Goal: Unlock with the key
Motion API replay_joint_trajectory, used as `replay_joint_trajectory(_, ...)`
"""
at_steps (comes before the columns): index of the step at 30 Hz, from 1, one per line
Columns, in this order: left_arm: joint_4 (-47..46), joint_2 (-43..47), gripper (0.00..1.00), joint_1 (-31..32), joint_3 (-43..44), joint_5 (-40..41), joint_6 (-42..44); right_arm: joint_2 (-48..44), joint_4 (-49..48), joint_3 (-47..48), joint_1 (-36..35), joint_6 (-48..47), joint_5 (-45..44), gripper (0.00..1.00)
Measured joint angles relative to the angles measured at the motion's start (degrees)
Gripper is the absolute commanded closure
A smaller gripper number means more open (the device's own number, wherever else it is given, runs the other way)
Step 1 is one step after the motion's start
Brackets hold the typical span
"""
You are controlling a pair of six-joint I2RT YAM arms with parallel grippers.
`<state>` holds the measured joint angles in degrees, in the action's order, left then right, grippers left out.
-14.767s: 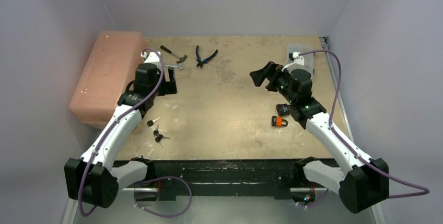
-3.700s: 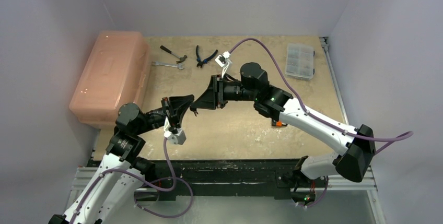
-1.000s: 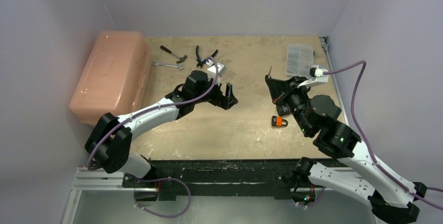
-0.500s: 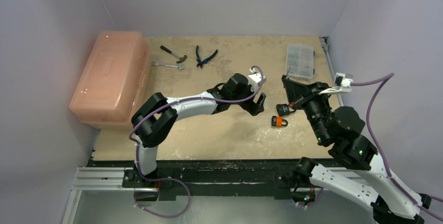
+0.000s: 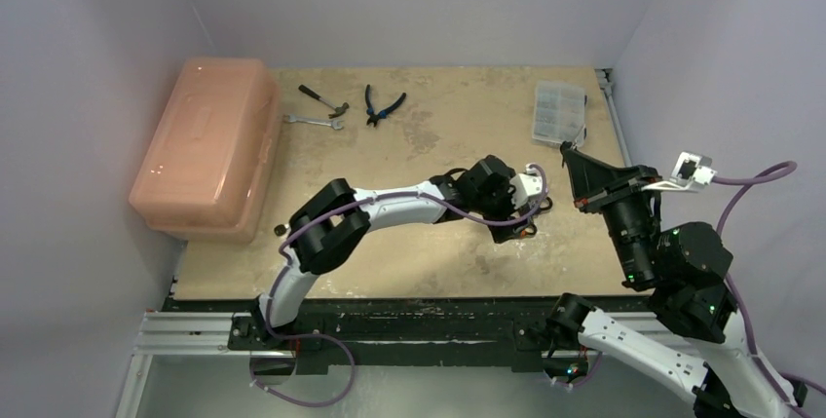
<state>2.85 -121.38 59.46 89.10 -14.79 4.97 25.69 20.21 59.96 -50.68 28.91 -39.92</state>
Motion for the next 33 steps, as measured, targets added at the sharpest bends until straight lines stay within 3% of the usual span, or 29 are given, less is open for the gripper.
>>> replay_joint_trajectory(5,3.65,-6.75,0.12,0.83,7.58,-1.51,2.43,-0.24,2.25,0.55,0.0,0.04,0.02,1.0)
replay_joint_trajectory(17,5.75,-11.08,0.22,1.38,9.9,0.52,4.66,-0.63,4.04,0.57,0.0,1.2,0.9,1.0)
replay_joint_trajectory(20,4.79,-11.41,0.4,1.55,9.9,0.52,4.63,-0.63,4.5,0.57,0.02,1.57,1.22,1.0)
replay_joint_trajectory(25,2.23,-11.78,0.81,2.03,9.35,1.57,3.89,-0.63,4.9,0.55,0.02,1.95,1.9,1.0)
replay_joint_trajectory(28,-1.86,-10.88,1.0,2.45,6.4,2.71,2.54,-0.63,5.16,0.55,0.02,2.25,1.92,1.0)
replay_joint_trajectory(33,-5.14,-6.29,1.0,3.04,-1.18,7.56,-2.6,-0.74,5.14,0.55,0.02,3.06,1.95,1.0)
